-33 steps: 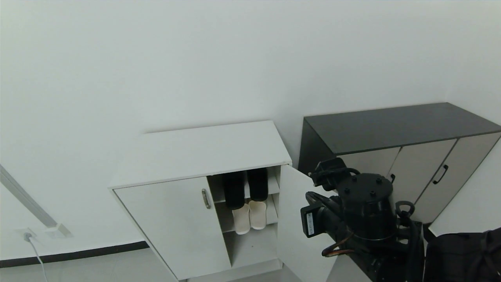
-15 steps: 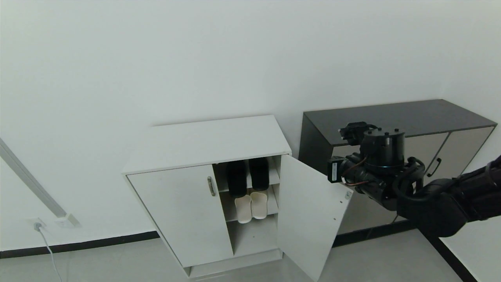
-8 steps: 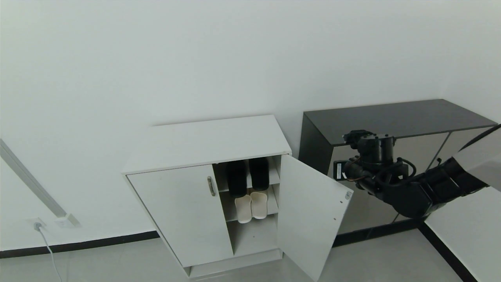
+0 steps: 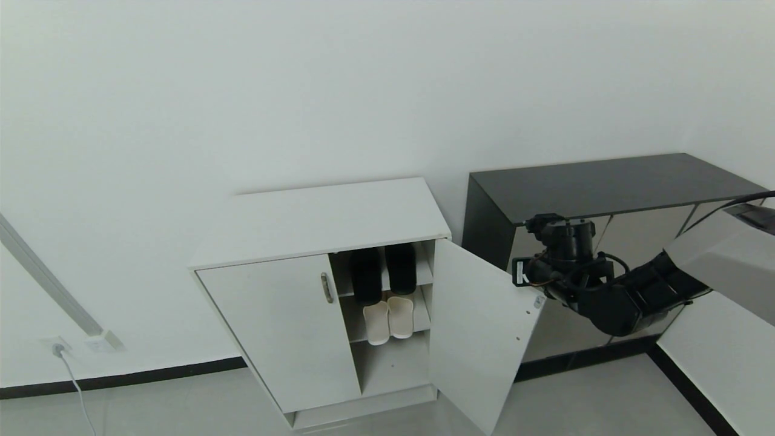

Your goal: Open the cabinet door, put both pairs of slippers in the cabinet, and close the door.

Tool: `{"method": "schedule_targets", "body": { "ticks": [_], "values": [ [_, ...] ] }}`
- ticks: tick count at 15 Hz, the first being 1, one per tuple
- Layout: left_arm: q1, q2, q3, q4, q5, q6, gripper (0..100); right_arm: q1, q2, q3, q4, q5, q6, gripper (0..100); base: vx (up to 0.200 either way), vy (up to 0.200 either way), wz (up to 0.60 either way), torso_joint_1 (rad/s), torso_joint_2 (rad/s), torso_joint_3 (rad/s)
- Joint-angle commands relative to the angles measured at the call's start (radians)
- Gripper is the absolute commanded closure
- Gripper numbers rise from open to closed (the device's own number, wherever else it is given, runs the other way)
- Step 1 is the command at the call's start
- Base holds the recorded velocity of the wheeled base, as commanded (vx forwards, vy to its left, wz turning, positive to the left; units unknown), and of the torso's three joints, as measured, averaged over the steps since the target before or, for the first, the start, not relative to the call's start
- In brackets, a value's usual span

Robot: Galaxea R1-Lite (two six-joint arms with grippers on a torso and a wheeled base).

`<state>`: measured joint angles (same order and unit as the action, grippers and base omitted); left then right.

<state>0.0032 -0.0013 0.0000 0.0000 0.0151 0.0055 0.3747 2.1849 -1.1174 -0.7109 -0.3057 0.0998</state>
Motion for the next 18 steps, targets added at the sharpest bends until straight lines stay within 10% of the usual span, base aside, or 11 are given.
{"method": "schedule_targets", "body": {
  "ticks": [1,18],
  "values": [
    [0.0,0.001,0.0,0.0,0.0,-0.001,100,-0.01,0.03,-0.015,0.001,0.002,0.0,100,0.0,0.0,0.0,0.0,0.0,0.0],
    [0.0,0.001,0.0,0.0,0.0,-0.002,100,0.006,0.067,0.008,0.002,0.011,-0.005,100,0.0,0.0,0.0,0.0,0.0,0.0]
  ]
}}
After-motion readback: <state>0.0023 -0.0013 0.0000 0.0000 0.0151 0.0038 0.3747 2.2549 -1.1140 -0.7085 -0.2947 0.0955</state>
